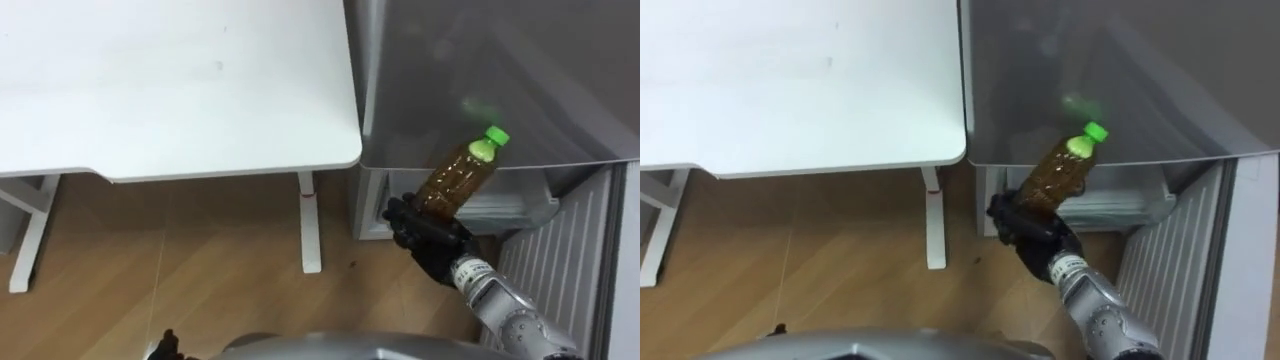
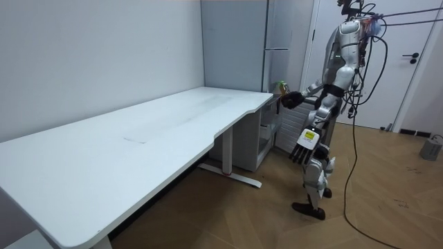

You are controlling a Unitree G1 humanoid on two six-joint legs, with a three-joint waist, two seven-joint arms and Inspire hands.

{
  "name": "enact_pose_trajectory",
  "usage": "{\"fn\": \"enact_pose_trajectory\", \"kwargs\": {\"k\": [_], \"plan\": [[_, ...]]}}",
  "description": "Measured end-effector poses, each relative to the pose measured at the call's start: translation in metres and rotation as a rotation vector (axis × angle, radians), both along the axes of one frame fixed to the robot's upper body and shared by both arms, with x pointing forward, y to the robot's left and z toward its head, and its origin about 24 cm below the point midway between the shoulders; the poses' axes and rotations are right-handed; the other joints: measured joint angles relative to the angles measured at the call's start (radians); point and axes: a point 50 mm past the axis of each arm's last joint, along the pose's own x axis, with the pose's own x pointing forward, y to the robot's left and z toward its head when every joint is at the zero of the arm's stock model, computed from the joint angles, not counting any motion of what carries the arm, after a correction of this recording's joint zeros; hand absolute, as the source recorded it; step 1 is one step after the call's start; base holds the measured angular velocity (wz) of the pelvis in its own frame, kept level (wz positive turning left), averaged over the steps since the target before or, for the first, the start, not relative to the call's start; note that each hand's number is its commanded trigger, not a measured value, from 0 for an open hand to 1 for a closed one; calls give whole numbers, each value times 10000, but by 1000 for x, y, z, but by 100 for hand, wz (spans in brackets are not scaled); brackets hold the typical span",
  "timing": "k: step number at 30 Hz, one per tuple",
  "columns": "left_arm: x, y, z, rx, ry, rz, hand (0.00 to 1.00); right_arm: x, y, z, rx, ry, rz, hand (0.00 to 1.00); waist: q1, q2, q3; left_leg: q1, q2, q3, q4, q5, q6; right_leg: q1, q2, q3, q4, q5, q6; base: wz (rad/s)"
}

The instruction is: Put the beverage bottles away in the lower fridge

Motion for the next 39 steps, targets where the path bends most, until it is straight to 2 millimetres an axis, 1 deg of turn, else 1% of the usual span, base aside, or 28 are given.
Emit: {"fn": "enact_pose_trajectory", "kwargs": {"k": [3,4,5,6,10,12,15,19,25,26,30,34,39], "plan": [[-4,-1,0,0,90,-15,0,0,-1,-1,36,233,-483,100,-17,9,-5,53,11,96,-46,-1,1,-7,5,92,2,0,1,-9],[-4,0,0,34,113,-106,0,0,-1,-1,50,263,-574,100,-25,-20,8,56,10,99,-47,-2,1,-6,5,95,2,-1,2,-5],[-4,0,0,74,129,-225,0,0,-2,-1,135,304,-787,100,-31,13,-12,58,8,100,-47,-3,1,-3,4,100,-1,-3,4,0],[-5,-1,0,82,150,-303,0,0,-2,-1,333,332,-1104,100,-31,-40,13,67,3,98,-53,-3,1,5,0,99,-8,-5,8,0],[-9,-1,0,-35,279,-343,0,2,-4,1,1518,326,-2509,100,-19,-65,8,109,-13,80,-53,-3,2,65,-11,83,-44,-17,25,0],[-11,-2,-1,-84,400,-599,0,3,-6,2,2154,256,-3322,100,2,-63,0,113,-18,77,-52,-2,2,90,-12,89,-80,-21,30,0],[-12,-3,-1,-237,497,-762,0,4,-9,3,2745,230,-4105,100,29,-20,-30,135,-18,77,-55,-2,2,119,-5,89,-154,-18,30,0],[-14,-5,-1,-327,526,-749,0,4,-10,3,3084,152,-4624,100,48,-17,-30,224,-18,77,-77,-2,1,117,-4,96,-172,-20,30,0],[-16,-9,-2,-420,558,-698,0,5,-9,3,3707,92,-5321,100,74,22,-56,247,-18,92,-73,-4,0,120,-3,130,-157,-20,30,0],[-17,-10,-2,-434,584,-692,0,5,-10,3,3786,57,-5477,100,74,63,-83,251,-18,89,-65,-5,0,123,-3,123,-153,-20,30,0],[-21,-14,-3,-535,665,-639,0,5,-12,4,3843,-73,-5790,100,74,124,-121,268,-16,84,-49,-5,-1,126,-2,124,-124,-20,29,0],[-20,-15,-3,-547,665,-818,0,7,-13,6,3926,-263,-6026,100,91,125,-119,265,-15,82,-44,-5,-1,126,-3,119,-125,-21,29,0],[-20,-17,-4,-849,755,-953,0,10,-17,9,3959,-558,-6358,100,279,121,-114,258,-14,81,-35,-5,-1,134,-1,116,-130,-20,29,0]]}}
